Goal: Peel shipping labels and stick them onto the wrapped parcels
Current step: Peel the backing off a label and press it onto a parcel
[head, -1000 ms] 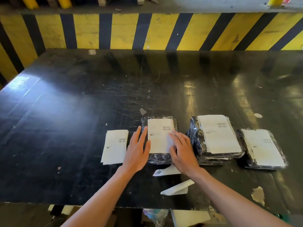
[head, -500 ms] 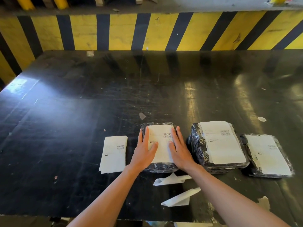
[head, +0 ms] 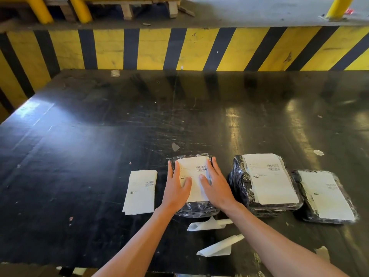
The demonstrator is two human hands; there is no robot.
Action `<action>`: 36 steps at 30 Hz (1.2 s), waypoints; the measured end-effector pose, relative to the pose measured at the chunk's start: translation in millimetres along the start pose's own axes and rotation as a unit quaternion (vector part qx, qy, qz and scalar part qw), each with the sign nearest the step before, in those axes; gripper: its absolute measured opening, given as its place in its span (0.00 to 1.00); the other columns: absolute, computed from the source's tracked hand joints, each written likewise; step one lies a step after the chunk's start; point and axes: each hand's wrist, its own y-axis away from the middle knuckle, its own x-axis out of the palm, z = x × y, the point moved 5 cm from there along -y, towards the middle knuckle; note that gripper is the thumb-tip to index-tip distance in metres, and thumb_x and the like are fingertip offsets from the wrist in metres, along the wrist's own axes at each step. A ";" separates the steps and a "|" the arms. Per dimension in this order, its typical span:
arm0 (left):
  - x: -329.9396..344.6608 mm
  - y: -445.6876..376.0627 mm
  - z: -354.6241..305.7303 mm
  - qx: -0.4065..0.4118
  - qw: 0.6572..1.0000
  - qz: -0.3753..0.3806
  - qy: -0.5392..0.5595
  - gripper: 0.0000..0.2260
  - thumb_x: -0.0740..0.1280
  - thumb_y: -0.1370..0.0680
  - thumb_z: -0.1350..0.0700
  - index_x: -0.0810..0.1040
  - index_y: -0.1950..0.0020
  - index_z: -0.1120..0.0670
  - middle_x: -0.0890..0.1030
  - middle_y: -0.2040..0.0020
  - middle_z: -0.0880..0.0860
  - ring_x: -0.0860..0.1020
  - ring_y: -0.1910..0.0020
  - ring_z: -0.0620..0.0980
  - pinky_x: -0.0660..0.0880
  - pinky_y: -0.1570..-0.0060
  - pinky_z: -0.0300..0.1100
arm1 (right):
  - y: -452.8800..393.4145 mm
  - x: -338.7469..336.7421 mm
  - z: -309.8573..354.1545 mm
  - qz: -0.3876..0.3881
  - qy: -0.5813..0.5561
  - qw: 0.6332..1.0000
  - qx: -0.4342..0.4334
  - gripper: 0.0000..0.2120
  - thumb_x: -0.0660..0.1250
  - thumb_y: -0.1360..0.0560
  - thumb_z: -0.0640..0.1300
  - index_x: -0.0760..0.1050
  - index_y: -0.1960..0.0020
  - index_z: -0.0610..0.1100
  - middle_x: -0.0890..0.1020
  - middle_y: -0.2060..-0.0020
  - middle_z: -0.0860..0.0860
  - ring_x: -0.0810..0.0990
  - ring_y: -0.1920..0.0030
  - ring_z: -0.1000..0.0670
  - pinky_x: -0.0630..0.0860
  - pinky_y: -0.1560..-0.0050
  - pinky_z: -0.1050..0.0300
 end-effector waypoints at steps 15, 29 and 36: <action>-8.9 2.8 -5.1 0.018 1.000 0.009 0.022 0.32 0.64 0.19 0.54 0.52 0.19 0.51 0.46 0.18 0.47 0.72 0.30 0.50 0.81 0.54 0.33 | 11.3 -3.0 -2.3 -0.034 -0.073 0.997 0.020 0.33 0.63 0.19 0.49 0.50 0.20 0.48 0.47 0.20 0.59 0.59 0.23 0.52 0.75 0.34 0.48; -24.4 -4.0 -27.7 0.049 0.997 0.002 0.055 0.26 0.63 0.19 0.63 0.62 0.22 0.56 0.61 0.21 0.49 0.63 0.32 0.36 0.68 0.55 0.17 | -4.3 -22.7 26.2 -0.073 -0.096 0.993 -0.003 0.27 0.67 0.21 0.43 0.64 0.24 0.40 0.58 0.21 0.54 0.58 0.23 0.54 0.59 0.30 0.64; -31.0 -9.3 -35.6 0.094 0.994 -0.031 0.043 0.26 0.64 0.19 0.62 0.63 0.23 0.55 0.61 0.21 0.48 0.62 0.25 0.45 0.72 0.47 0.23 | -5.7 -27.2 35.4 -0.093 -0.092 0.991 -0.026 0.27 0.66 0.20 0.43 0.64 0.24 0.39 0.57 0.21 0.53 0.58 0.23 0.55 0.67 0.27 0.50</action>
